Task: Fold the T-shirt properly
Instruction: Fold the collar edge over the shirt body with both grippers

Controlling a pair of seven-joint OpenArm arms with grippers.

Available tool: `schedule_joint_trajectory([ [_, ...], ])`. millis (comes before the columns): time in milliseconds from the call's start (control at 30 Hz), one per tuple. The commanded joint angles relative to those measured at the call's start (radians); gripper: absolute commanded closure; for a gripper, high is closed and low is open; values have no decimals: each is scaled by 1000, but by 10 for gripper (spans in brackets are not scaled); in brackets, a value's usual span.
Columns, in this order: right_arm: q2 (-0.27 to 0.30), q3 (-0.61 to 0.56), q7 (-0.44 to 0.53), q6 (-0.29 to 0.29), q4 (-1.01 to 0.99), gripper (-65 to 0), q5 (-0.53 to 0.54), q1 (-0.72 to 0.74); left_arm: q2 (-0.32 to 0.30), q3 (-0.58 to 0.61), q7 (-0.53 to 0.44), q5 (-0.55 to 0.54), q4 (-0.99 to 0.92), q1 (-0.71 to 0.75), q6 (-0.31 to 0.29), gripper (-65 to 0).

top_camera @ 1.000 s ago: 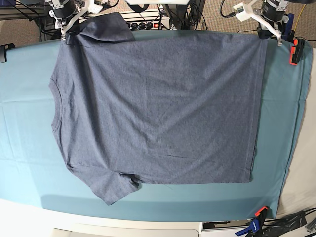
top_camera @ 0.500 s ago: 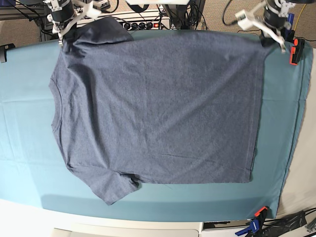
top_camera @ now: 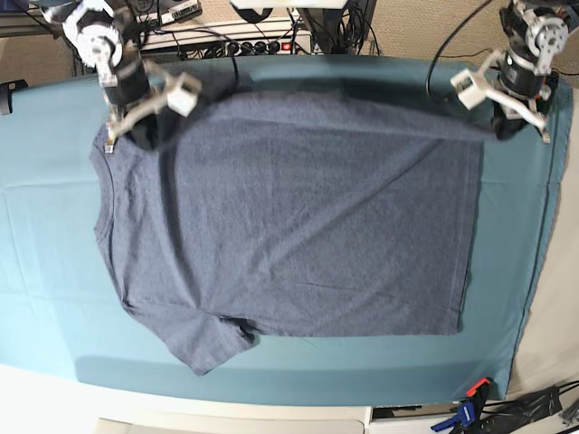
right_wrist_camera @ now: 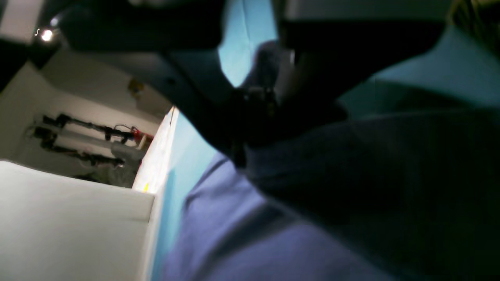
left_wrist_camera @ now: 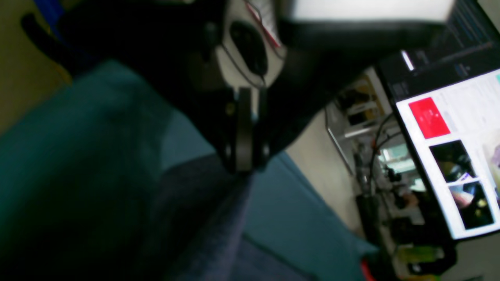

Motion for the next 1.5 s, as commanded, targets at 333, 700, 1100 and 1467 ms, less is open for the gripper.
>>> schedule_joint_trajectory([
  [333,-101,5,117,-13,-254,0,13,221,-16,-8,-43,-72,11,-52,-32,0],
  [700,-130,5,114,-14,-326,0,98,335,-16,-8,-102,-173,-115,-171,-80,0],
  [1100,-170,5,119,-26,-431,0,111,396,-10,-7,-144,-295,-174,-299,-139,0],
  [1467,-170,5,135,-25,-444,0,154,448,-10,-7,-193,-302,-206,-301,-164,0],
])
